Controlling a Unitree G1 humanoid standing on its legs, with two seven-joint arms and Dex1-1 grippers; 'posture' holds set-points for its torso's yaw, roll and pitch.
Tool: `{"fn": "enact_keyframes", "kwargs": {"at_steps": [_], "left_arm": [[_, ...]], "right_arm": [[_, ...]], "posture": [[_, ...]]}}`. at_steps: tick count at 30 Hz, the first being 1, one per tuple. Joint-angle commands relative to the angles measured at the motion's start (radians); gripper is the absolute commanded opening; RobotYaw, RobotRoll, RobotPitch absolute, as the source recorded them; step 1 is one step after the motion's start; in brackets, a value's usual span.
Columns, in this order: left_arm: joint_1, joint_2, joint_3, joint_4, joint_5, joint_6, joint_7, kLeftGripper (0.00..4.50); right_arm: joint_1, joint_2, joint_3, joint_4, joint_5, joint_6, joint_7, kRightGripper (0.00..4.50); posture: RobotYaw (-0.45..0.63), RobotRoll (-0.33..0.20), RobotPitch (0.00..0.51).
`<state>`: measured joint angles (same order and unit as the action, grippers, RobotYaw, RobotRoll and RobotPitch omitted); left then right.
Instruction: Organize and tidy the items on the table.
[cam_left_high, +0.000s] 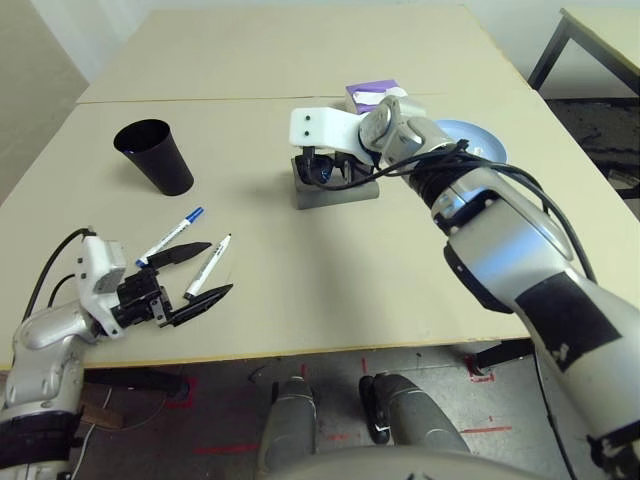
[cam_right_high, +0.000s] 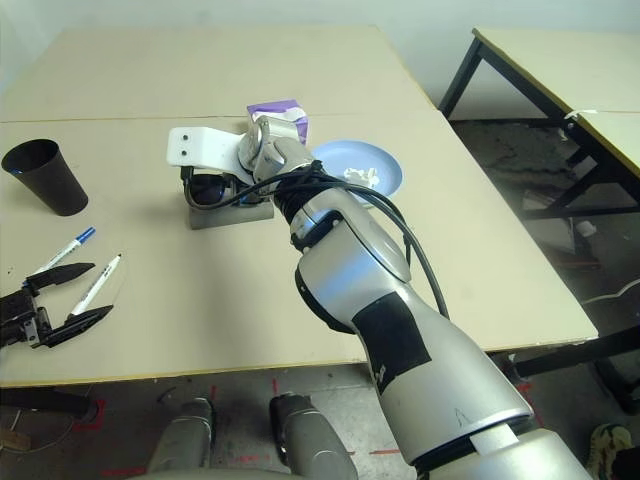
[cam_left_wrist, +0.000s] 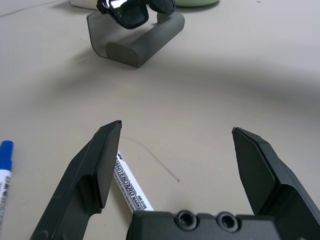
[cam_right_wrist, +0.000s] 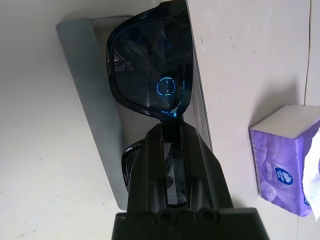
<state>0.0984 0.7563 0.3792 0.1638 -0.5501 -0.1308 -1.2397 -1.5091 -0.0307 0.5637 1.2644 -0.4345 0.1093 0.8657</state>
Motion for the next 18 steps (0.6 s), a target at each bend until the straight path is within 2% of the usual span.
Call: {"fn": "enact_keyframes", "kwargs": {"at_steps": [1, 18], "left_arm": [[0.027, -0.004, 0.016, -0.028, -0.003, 0.01, 0.009, 4.5], [0.063, -0.022, 0.015, -0.101, -0.014, 0.035, 0.044, 4.5]], "right_arm": [[0.01, 0.01, -0.015, 0.008, -0.013, -0.024, -0.016, 0.14], [0.059, -0.006, 0.006, 0.033, -0.071, -0.133, -0.089, 0.14]], "posture": [[0.04, 0.0, 0.164], [0.04, 0.0, 0.168]]}}
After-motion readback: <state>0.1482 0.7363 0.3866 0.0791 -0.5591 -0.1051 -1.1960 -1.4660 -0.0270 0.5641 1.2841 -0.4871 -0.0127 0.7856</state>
